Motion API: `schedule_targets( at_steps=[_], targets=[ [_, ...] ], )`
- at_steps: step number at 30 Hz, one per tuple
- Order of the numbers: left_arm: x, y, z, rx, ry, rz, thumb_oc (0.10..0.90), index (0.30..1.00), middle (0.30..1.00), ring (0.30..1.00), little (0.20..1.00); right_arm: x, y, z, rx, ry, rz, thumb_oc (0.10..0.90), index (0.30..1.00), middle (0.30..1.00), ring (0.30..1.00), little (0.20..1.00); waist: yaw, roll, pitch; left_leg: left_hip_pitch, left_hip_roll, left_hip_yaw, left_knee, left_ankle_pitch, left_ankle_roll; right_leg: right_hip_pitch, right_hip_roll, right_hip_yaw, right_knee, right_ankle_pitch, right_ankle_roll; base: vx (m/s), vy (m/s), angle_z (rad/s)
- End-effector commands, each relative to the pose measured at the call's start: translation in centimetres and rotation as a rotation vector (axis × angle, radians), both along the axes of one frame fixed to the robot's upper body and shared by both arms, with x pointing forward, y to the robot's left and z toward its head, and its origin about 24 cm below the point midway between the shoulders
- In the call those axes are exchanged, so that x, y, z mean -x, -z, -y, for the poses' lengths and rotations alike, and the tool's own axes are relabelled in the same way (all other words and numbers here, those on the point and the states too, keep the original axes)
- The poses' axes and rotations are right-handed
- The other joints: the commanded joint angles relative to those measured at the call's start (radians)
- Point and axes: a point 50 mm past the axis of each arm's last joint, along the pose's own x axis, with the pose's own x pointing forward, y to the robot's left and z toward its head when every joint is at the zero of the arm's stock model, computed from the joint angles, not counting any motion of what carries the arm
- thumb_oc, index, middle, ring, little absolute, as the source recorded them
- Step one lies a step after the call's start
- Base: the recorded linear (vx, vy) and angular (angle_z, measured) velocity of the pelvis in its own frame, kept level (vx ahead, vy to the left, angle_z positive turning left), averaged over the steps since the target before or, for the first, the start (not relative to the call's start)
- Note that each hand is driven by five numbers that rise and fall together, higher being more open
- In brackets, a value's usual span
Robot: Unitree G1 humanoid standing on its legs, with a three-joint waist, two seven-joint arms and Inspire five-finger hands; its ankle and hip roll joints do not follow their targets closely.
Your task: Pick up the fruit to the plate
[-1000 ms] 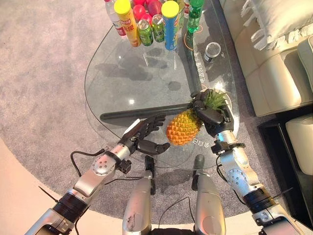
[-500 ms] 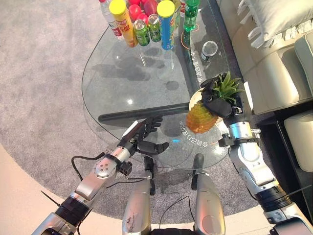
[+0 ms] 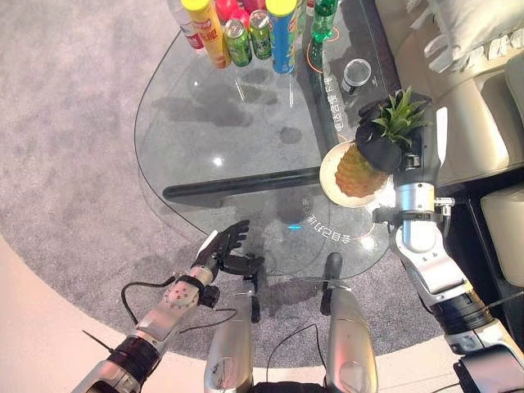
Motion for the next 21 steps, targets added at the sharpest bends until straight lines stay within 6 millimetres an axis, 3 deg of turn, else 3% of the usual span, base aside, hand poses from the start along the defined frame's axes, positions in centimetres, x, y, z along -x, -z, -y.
schedule_targets(
  at_steps=[1,7,15,21],
  targets=[
    [0.4,-1.5,1.4,0.048,0.038,0.101,0.8,0.9,0.9,0.9,0.9,2.3,-7.9,-1.4,0.001,-0.061,0.442,0.1,0.3,0.3,0.3,0.2,-0.017,-0.002,-0.025,-0.073,-0.123,0.056,0.149,-0.116,0.056,0.042,0.125,-0.082,-0.056,-0.02,-0.039,0.01,0.034,0.01],
    [0.8,-0.2,2.0,0.046,0.022,0.07,0.8,0.9,0.9,0.9,0.9,1.4,-8.5,-0.8,-0.017,0.024,0.478,0.1,0.3,0.3,0.3,0.2,-0.008,0.013,-0.025,-0.122,-0.137,0.052,0.16,-0.117,0.06,-0.017,0.113,-0.08,-0.036,-0.014,-0.034,0.01,0.043,0.03],
    [1.0,0.0,2.7,-0.009,0.044,0.089,0.8,0.9,0.9,0.9,0.9,1.1,-9.8,-0.2,0.024,0.166,0.583,0.1,0.3,0.3,0.3,0.2,0.002,0.035,-0.025,-0.183,-0.147,0.054,0.163,-0.114,0.062,-0.092,0.108,-0.073,-0.018,-0.005,-0.026,0.02,0.032,0.02],
    [1.0,0.1,3.1,0.015,0.029,0.079,0.8,0.9,0.9,0.9,0.9,0.5,-9.4,0.7,0.016,0.245,0.568,0.1,0.3,0.3,0.3,0.2,0.003,0.049,-0.025,-0.217,-0.153,0.054,0.167,-0.114,0.064,-0.132,0.105,-0.071,-0.012,0.0,-0.025,0.01,0.02,0.01]
  ],
)
